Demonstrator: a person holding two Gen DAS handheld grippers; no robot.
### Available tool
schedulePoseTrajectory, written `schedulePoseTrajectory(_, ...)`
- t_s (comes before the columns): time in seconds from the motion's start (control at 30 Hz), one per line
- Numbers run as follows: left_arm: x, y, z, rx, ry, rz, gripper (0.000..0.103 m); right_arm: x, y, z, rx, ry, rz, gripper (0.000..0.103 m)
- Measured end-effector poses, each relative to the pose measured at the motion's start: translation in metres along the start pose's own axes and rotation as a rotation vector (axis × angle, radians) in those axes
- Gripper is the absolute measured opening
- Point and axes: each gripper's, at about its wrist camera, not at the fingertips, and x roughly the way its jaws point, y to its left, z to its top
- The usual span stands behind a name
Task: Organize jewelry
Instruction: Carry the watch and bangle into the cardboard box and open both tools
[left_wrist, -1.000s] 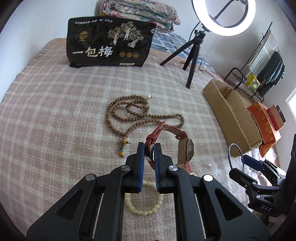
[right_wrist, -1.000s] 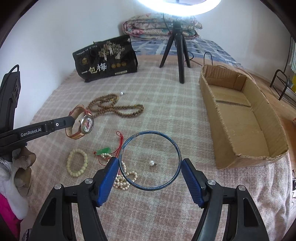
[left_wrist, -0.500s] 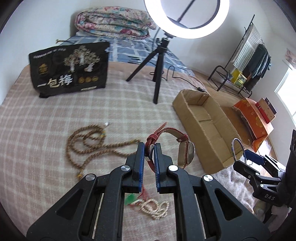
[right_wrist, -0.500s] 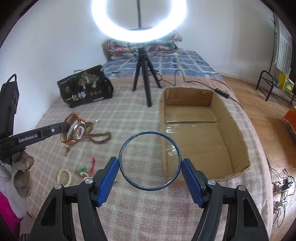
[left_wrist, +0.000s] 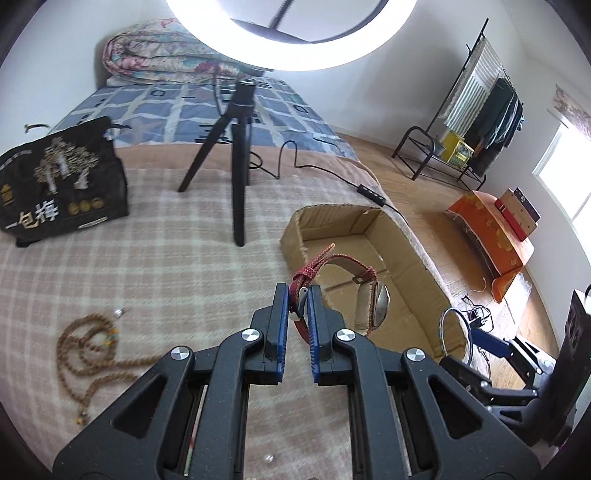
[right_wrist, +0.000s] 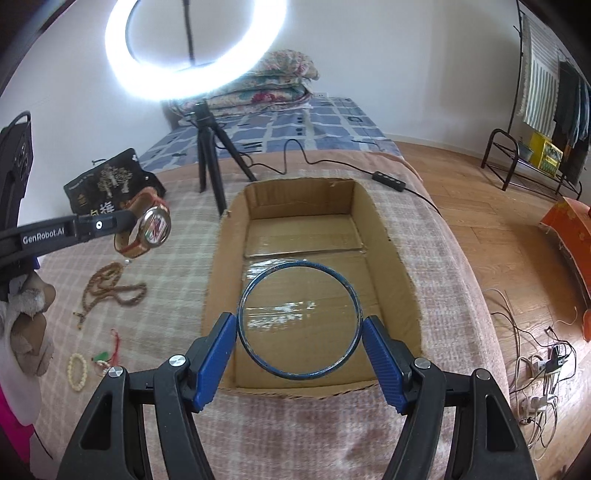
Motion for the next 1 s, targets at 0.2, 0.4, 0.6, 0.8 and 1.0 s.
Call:
schedulePoseTrajectory(0.2,0.035,-0.022,0.013,0.012,0.022,-0.004,0.008,0.014,-0.019,0.0,0.019,0.018,-0.014,0.072)
schedulePoseTrajectory(0.4,0.06,-0.035,0.017,0.007,0.046,-0.011,0.008,0.025,-0.028,0.001,0.017,0.029,-0.021,0.072)
schedulePoseTrajectory(0.6,0.072,-0.043,0.017,0.02,0.057,0.001,0.008,0.031,-0.032,0.001,0.028,0.037,-0.023,0.072)
schedulePoseTrajectory(0.8,0.072,-0.048,0.015,0.031,0.044,0.011,0.011,0.031,-0.032,0.0,0.025,0.038,-0.022,0.073)
schedulePoseTrajectory(1.0,0.059,-0.05,0.015,0.042,0.018,0.007,0.041,0.026,-0.025,-0.001,0.009,0.026,-0.04,0.084)
